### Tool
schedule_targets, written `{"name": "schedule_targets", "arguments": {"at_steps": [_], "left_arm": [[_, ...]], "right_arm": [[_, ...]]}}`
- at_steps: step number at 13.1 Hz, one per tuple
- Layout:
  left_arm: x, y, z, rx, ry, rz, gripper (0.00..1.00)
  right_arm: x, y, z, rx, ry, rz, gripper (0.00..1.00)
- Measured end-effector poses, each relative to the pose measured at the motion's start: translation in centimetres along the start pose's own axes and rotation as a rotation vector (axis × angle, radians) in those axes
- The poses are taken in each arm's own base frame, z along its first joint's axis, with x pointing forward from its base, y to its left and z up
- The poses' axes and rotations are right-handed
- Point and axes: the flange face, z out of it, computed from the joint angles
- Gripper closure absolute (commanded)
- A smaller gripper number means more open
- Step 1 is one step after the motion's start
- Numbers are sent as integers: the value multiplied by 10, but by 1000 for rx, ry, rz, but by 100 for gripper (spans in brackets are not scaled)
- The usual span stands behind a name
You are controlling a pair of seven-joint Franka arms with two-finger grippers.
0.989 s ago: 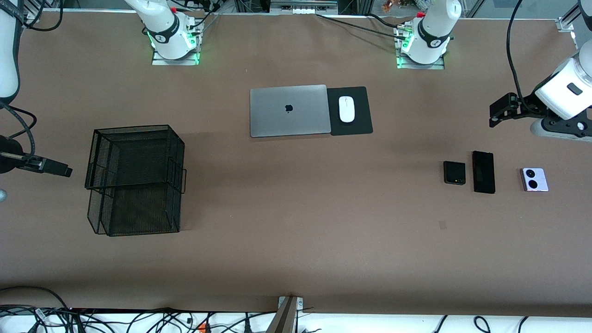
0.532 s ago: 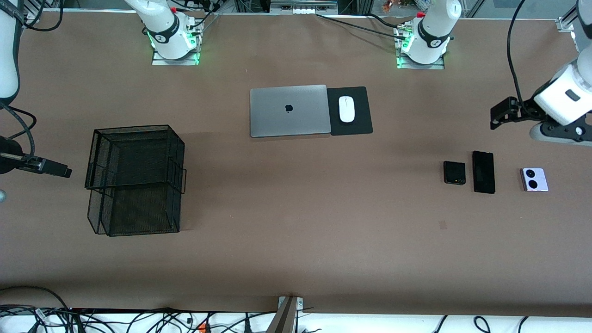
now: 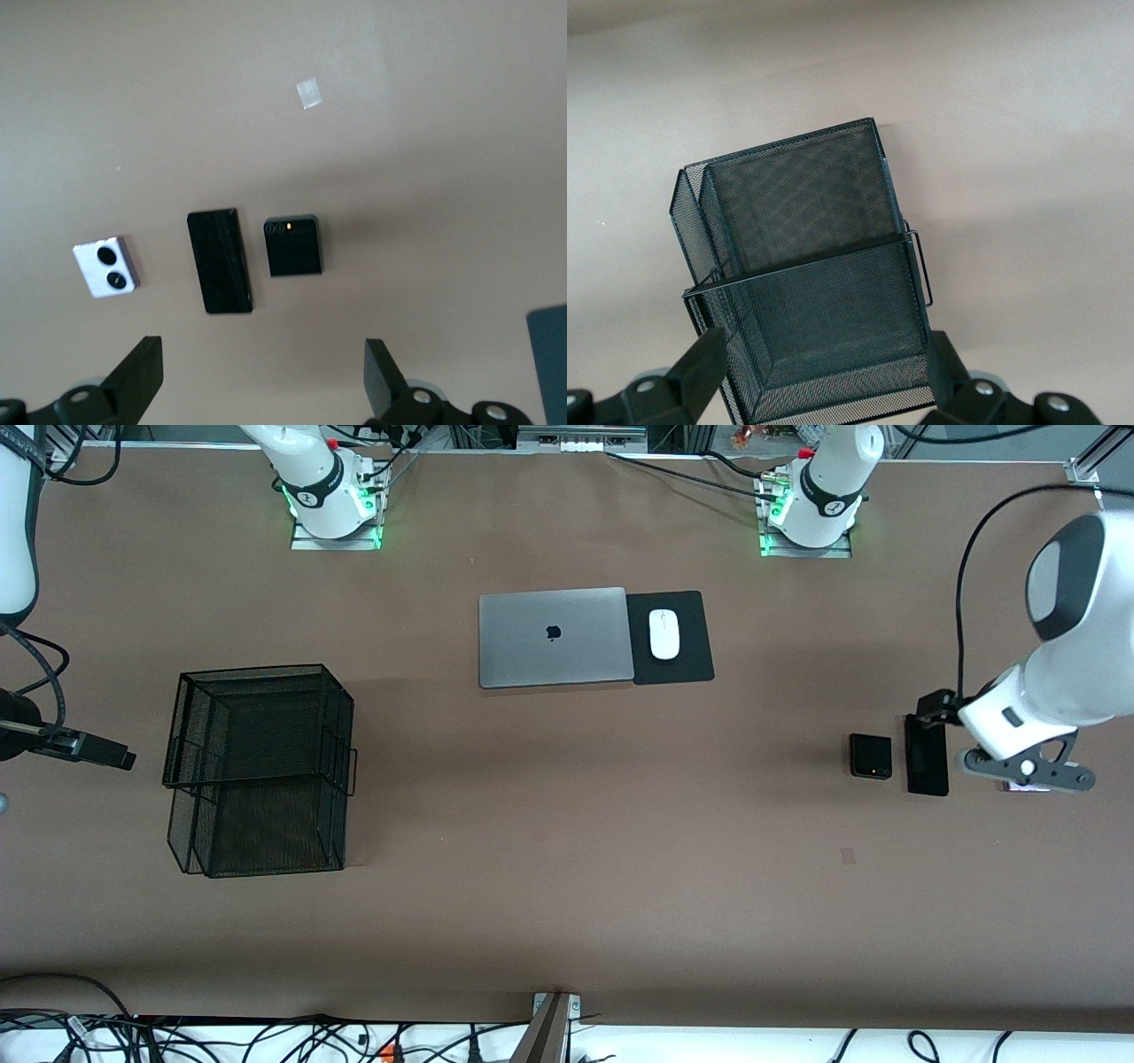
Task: Place phones with both arms
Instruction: 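Reach the left gripper down over the small black flip phone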
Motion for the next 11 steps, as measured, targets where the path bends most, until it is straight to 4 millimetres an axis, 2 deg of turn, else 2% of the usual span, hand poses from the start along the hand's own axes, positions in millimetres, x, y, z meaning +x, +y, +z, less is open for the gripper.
{"name": "schedule_targets", "arguments": {"at_steps": [3, 6, 9, 11], "left_arm": [[17, -21, 57, -5, 43, 49, 0], [19, -32, 113, -18, 72, 49, 0], [23, -33, 155, -33, 76, 39, 0], [22, -27, 191, -44, 103, 5, 0]], "right_arm": [[0, 0, 0, 0, 0, 0, 0], [0, 0, 0, 0, 1, 0, 0], [0, 0, 0, 0, 2, 0, 0], [0, 0, 0, 0, 2, 0, 0]]}}
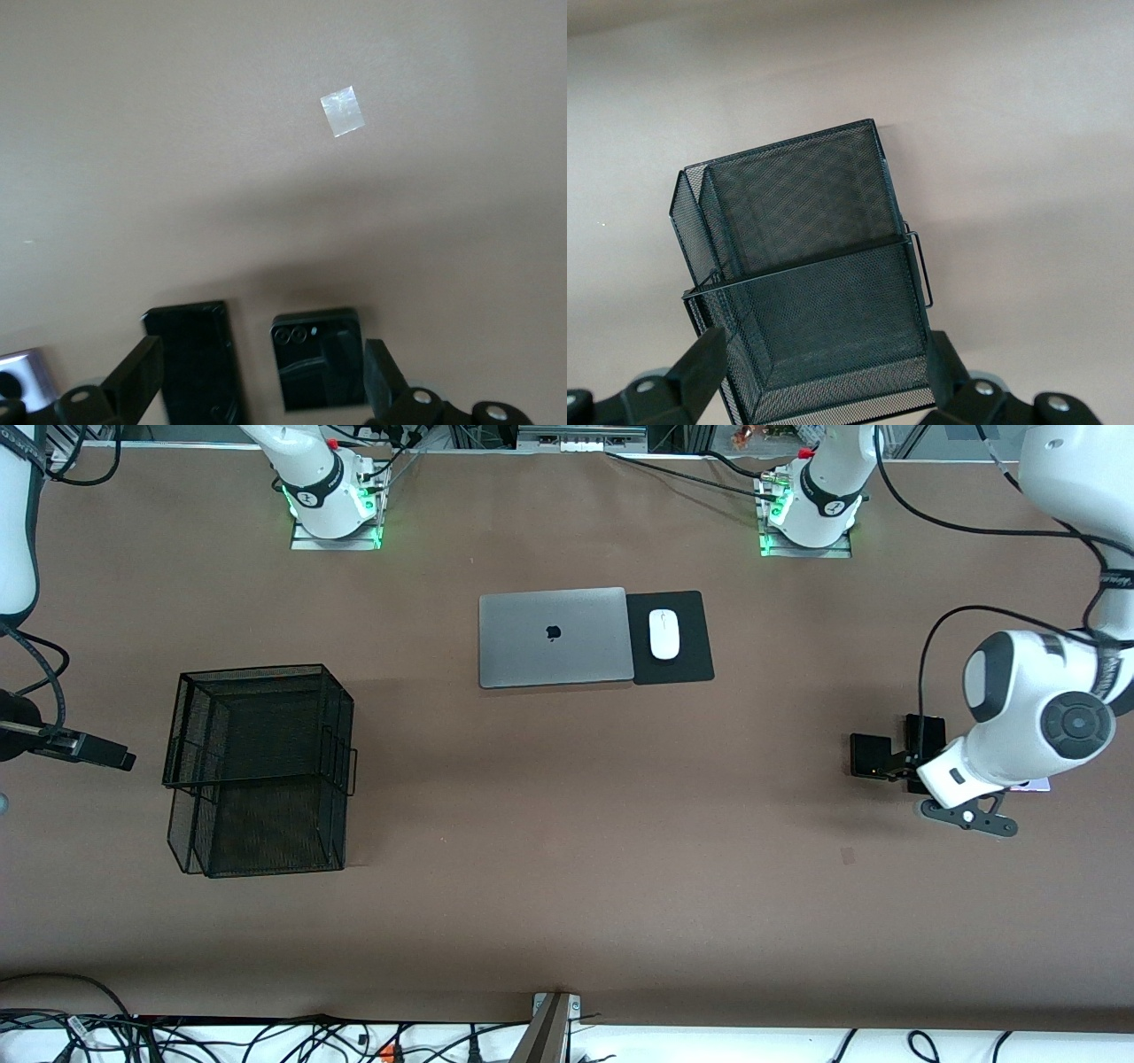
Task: Place phones with both arms
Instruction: 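Reach the left gripper down over the small black flip phone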
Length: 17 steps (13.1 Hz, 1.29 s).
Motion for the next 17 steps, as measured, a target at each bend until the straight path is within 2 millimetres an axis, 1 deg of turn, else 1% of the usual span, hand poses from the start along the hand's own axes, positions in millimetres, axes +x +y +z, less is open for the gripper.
{"name": "schedule_targets", "arguments": {"at_steps": [2, 6, 8, 11, 14, 17], "left_arm": [[-9, 8, 27, -9, 15, -15, 0], [-33, 22, 67, -25, 57, -42, 0], [-47, 22, 84, -33, 61, -56, 0], [-59, 16, 92, -39, 53, -73, 0], [-64, 12, 94, -40, 63, -84, 0], [-68, 12, 97, -42, 60, -98, 0]], "right_arm": [[0, 0, 0, 0, 0, 0, 0], [0, 0, 0, 0, 0, 0, 0], [0, 0, 0, 0, 0, 0, 0], [0, 0, 0, 0, 1, 0, 0], [0, 0, 0, 0, 1, 0, 0], [0, 0, 0, 0, 1, 0, 0]]}}
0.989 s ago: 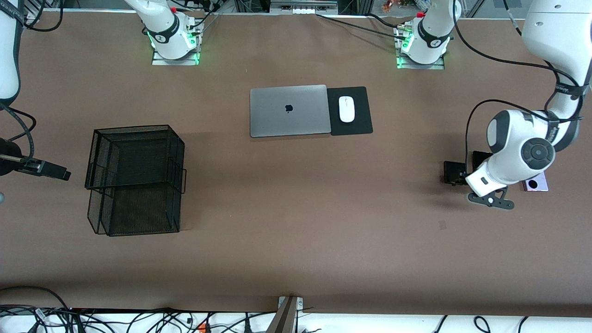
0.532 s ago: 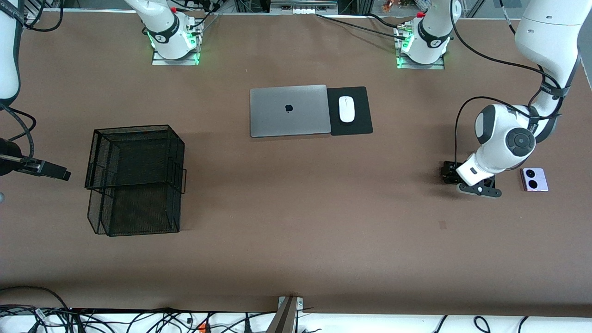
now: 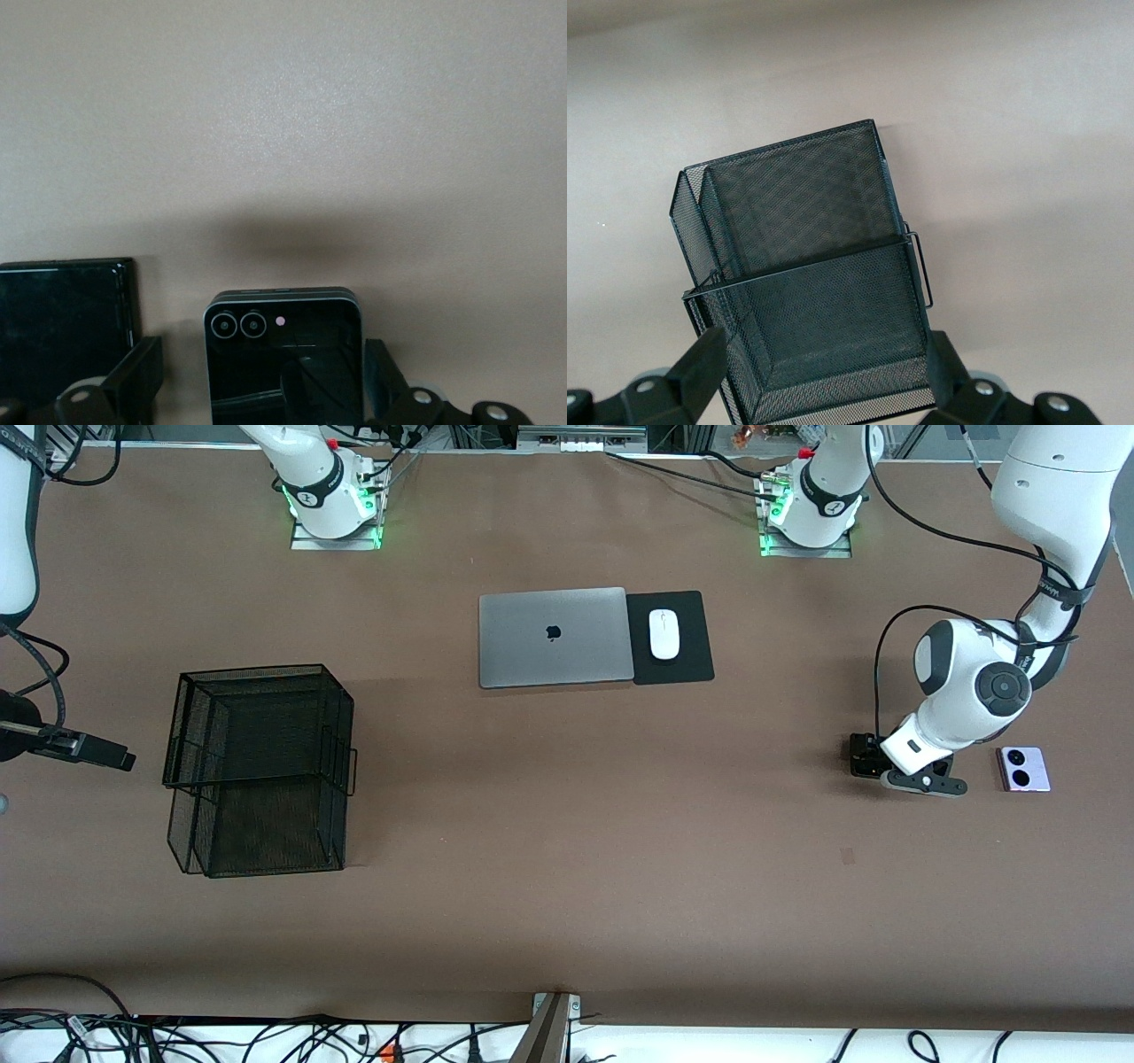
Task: Place phones with both arms
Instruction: 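Reach the left gripper down over the small black flip phone, then close the left gripper on the black flip phone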
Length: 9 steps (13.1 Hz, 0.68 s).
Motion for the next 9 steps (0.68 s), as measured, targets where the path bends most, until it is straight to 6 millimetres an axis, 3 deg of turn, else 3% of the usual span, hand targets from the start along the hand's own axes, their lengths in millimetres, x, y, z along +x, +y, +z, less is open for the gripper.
{"name": "schedule_targets", "arguments": {"at_steps": [9], "left_arm": [[-11, 7, 17, -11, 17, -26, 0]], "right_arm": [[0, 0, 0, 0, 0, 0, 0]]}}
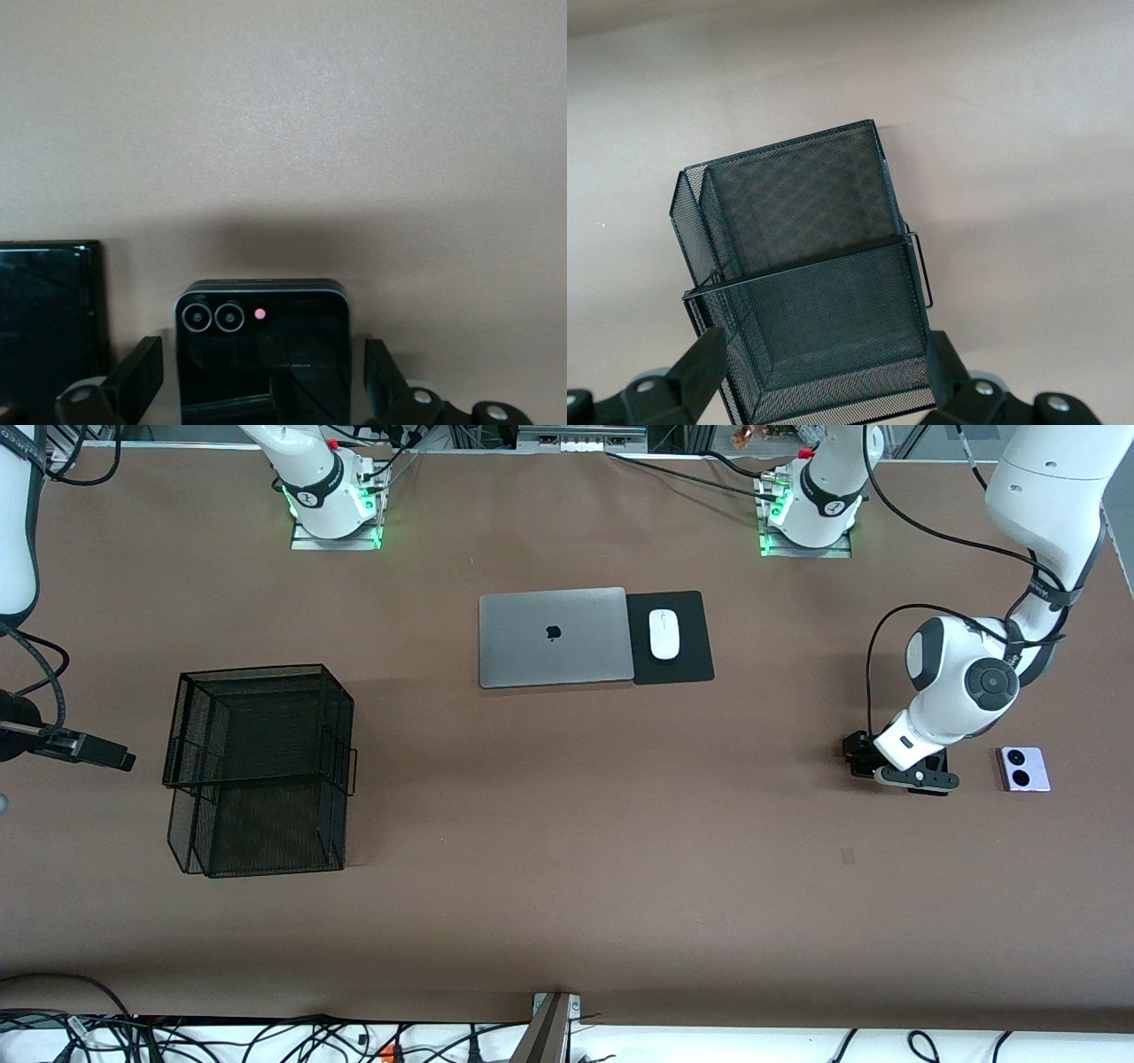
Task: Place phones with both arms
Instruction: 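Close the left gripper on the black flip phone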
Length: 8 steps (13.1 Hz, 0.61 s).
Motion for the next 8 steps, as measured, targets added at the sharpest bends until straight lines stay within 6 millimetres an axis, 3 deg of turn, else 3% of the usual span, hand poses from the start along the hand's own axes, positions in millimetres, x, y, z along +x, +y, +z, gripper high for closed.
{"name": "schedule_targets", "arguments": {"at_steps": [5, 6, 8], "left_arm": [[-1, 1, 9, -6, 9, -6, 0], [-1, 1, 9, -6, 9, -6, 7], [0, 1, 8, -5, 11, -9, 34]], "right_arm": [[0, 0, 0, 0, 0, 0, 0], [0, 0, 0, 0, 0, 0, 0], [0, 0, 0, 0, 0, 0, 0]]}}
